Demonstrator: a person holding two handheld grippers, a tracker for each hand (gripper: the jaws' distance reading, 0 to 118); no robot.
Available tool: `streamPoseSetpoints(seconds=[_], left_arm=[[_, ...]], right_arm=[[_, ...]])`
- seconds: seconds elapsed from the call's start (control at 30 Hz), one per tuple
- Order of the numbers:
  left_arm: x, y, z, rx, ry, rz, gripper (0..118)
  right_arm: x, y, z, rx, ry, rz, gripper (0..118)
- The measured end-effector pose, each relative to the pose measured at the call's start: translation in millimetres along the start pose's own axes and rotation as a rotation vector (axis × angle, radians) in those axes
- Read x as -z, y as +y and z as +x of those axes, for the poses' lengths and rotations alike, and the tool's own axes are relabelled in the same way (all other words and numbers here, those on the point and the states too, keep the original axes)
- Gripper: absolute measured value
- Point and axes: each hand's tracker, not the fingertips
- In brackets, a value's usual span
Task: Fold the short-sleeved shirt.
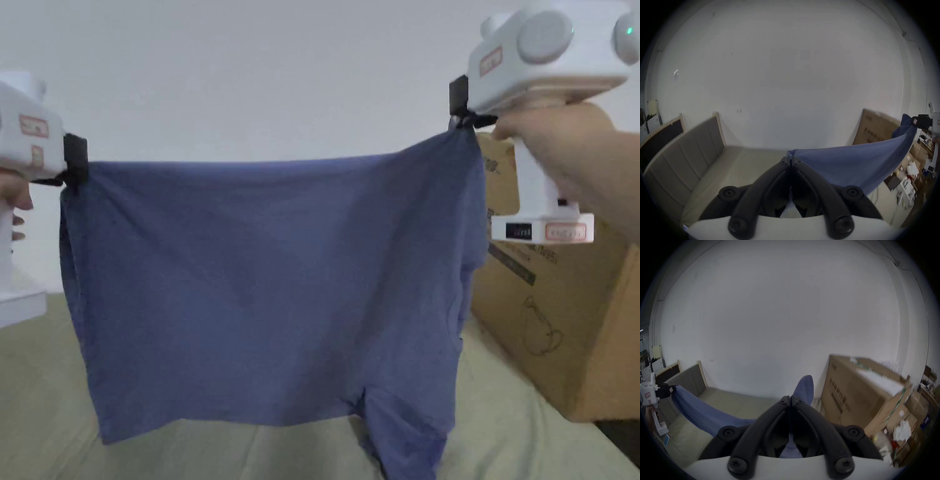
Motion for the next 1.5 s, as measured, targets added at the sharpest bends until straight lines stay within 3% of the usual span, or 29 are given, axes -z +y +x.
streamPoseSetpoints(seconds=[0.1, 0.2, 0.3, 0.4, 0.43, 0.6, 0.73, 0.9, 1.07, 1.17, 1.27, 1.3, 1.33, 1.37, 1.4, 1.43, 1.5], left_arm=[[31.2, -96.3, 6.0, -0.065, -0.041, -0.163, 0], [36.8, -205.8, 11.2, -0.098, -0.069, -0.331, 0], [18.6, -294.9, 9.8, -0.126, -0.090, -0.468, 0], [-21.0, -345.4, 4.1, -0.093, -0.122, -0.537, 0], [-30.6, -357.2, -3.8, -0.051, -0.121, -0.545, 0], [-111.7, -381.3, -22.8, -0.006, -0.182, -0.556, 0], [-173.5, -397.2, -38.0, 0.049, -0.193, -0.562, 0], [-232.8, -420.4, -39.4, 0.102, -0.223, -0.569, 0], [-270.3, -445.4, -26.2, 0.172, -0.259, -0.590, 0], [-276.9, -456.1, -24.8, 0.220, -0.254, -0.599, 0], [-274.1, -455.6, -27.7, 0.213, -0.247, -0.588, 1], [-274.8, -454.7, -27.0, 0.203, -0.240, -0.578, 9], [-275.5, -453.0, -25.8, 0.202, -0.228, -0.570, 23], [-276.4, -449.5, -26.8, 0.197, -0.225, -0.570, 50], [-278.0, -447.5, -25.8, 0.194, -0.221, -0.571, 100], [-281.8, -445.5, -24.3, 0.191, -0.216, -0.562, 118], [-293.5, -438.1, -24.3, 0.161, -0.234, -0.473, 112]], right_arm=[[47.6, -110.8, 1.6, 0.063, -0.005, -0.136, 1], [71.4, -234.3, 1.6, 0.114, -0.023, -0.372, 1], [50.9, -333.8, 4.3, 0.162, 0.012, -0.514, 1], [18.2, -391.3, 25.1, 0.230, 0.067, -0.595, 1], [-0.4, -405.5, 29.2, 0.208, 0.052, -0.593, 1], [-100.3, -438.3, 48.5, 0.104, 0.122, -0.633, 1], [-173.7, -451.7, 63.2, 0.093, 0.160, -0.624, 1], [-240.6, -471.2, 76.2, 0.156, 0.181, -0.659, 1], [-268.9, -490.1, 77.8, 0.175, 0.116, -0.741, 1], [-259.1, -504.4, 78.8, 0.204, 0.130, -0.806, 1], [-252.3, -507.8, 77.1, 0.200, 0.129, -0.773, 3], [-251.9, -506.1, 76.0, 0.196, 0.117, -0.755, 15], [-251.9, -503.1, 75.0, 0.173, 0.092, -0.736, 41], [-253.4, -498.9, 72.6, 0.149, 0.072, -0.716, 78], [-257.6, -494.1, 69.5, 0.133, 0.063, -0.693, 113], [-261.7, -487.2, 67.1, 0.124, 0.075, -0.655, 118], [-270.0, -470.9, 63.5, 0.090, 0.081, -0.597, 118]])
